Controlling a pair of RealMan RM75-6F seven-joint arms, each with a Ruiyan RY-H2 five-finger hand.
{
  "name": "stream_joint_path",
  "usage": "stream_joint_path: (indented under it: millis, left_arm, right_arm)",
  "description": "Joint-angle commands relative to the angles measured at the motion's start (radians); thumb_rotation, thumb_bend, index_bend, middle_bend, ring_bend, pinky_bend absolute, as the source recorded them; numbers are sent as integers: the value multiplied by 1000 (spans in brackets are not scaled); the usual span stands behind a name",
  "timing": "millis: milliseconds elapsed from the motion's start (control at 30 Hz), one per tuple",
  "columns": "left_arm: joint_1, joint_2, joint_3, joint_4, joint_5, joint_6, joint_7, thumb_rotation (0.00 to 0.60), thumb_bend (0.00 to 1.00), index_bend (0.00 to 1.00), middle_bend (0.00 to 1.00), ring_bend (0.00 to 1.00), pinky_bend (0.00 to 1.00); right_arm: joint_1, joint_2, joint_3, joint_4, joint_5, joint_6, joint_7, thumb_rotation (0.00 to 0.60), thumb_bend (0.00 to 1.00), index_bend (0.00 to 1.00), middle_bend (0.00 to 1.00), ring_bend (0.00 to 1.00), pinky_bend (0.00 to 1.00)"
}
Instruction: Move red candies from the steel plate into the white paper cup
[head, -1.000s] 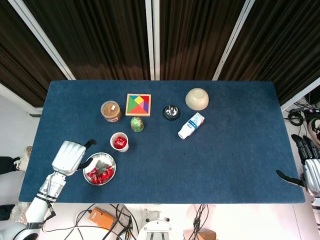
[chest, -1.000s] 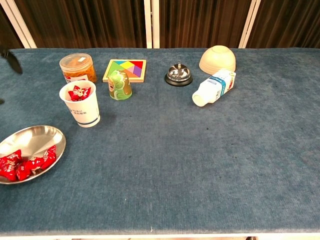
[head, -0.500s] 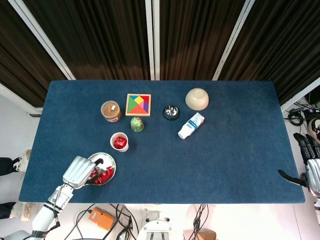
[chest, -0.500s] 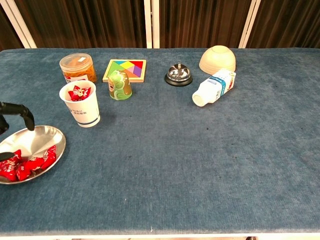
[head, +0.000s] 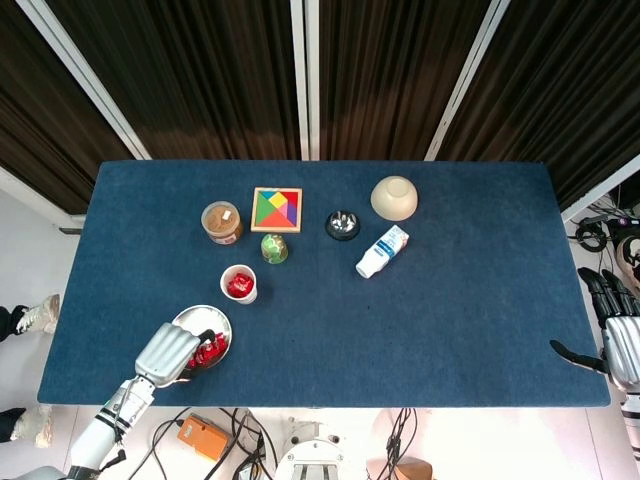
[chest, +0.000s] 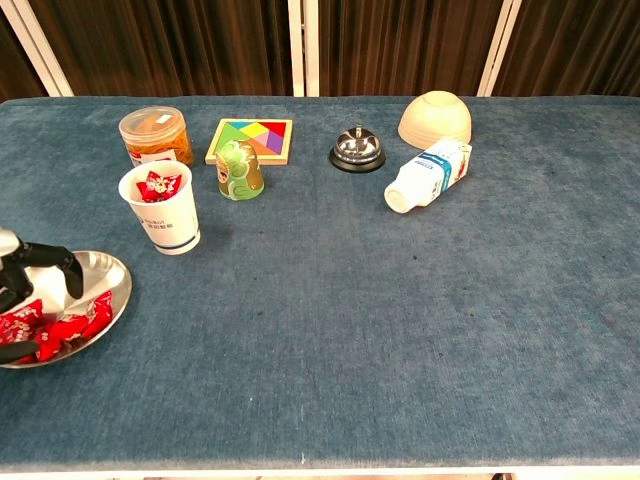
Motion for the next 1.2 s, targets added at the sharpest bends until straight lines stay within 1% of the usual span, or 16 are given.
stream_joint_path:
  millis: [33,233,333,467,600,933,1100,1200]
  left_arm:
    - [-3,-13,-8,2,-3,-9,-4,600,192,387,846,778,832]
    - [-8,-41,-24,5,-22,-29,11,600,182,387,846,778,832]
    - [-6,-49,-29,14,-35,-31,40,600,182,387,845,778,832]
    - [-1,-55,-36,16,-52,-31,40,600,181,388,845,778,832]
    - [-2,-58,-41,26,-68,-40,44,600,191,410,846,778,832]
    - [1,-68,-46,57,-89,-46,71,600,272,503,845,778,832]
    - [0,-73,-48,75,-97,-54,61,600,360,566,845,781,832]
    - [0,-77,-48,89,-101,-60,55,600,380,586,845,783,832]
  right_arm:
    - [1,-1,-1,0,0,-1,0,600,196,9,165,108,196]
    - [-3,1,-1,3,4,2,3,600,196,9,165,108,197]
    - [-3,0,-2,6,5,1,6,600,197,9,165,108,197]
    - [-2,-3,-2,10,8,-2,9,600,196,9,165,108,197]
    - [0,-4,-2,12,7,-5,9,600,196,9,165,108,197]
    - [-1,-6,-4,13,10,-8,10,600,196,9,166,108,199]
    - [0,-7,-5,12,9,-10,8,600,197,9,168,108,202]
    - [0,-7,-5,10,10,-11,7,600,197,9,170,108,202]
